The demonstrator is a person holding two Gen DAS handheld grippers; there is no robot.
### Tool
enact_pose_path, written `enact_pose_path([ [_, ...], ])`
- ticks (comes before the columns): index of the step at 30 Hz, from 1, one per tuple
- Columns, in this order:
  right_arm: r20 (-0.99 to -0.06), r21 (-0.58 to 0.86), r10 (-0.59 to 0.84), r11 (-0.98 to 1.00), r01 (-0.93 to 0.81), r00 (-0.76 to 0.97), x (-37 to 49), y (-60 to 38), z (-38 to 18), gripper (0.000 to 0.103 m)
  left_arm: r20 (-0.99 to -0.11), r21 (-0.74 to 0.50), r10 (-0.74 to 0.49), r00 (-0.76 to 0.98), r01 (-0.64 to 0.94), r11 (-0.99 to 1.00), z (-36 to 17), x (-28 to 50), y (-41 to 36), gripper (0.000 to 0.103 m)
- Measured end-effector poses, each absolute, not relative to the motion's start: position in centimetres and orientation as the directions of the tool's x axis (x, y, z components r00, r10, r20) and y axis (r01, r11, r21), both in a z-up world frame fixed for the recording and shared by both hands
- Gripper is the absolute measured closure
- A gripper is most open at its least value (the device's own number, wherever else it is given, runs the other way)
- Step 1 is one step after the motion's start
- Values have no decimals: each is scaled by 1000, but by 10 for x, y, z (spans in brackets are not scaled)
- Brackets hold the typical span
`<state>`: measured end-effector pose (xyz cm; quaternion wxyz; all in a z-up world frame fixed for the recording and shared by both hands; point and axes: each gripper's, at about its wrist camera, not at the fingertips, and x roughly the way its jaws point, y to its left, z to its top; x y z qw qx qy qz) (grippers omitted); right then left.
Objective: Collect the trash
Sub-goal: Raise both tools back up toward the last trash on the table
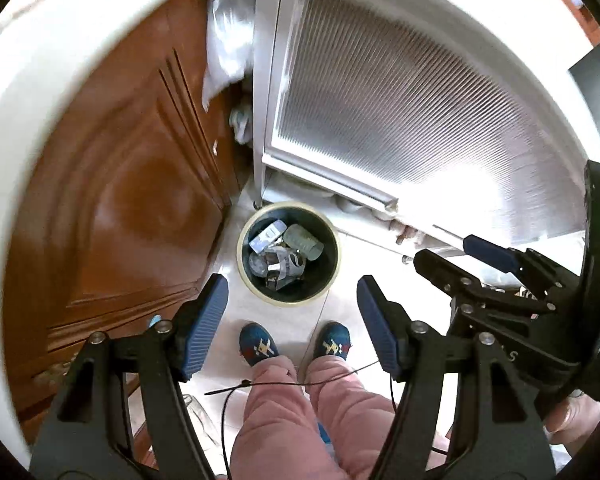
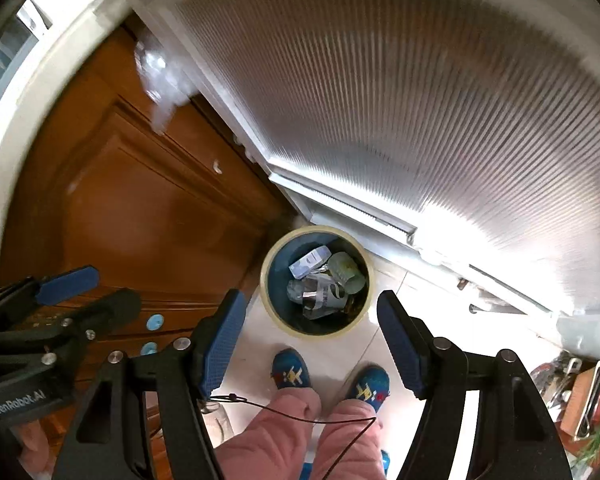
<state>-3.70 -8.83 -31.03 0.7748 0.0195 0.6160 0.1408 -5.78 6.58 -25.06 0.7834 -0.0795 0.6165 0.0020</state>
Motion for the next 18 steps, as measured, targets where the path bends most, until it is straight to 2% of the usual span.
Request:
enact_pose_path([
  [8,-929,221,271,952,-210,252,-57,-91,-222,34,-949,-107,-85,304,-56,993,-166,-68,70,39],
  [18,-881,187,267,955,-232,391,-67,-104,-120,34,-905,-50,-56,421,24,998,-88,-63,74,39],
])
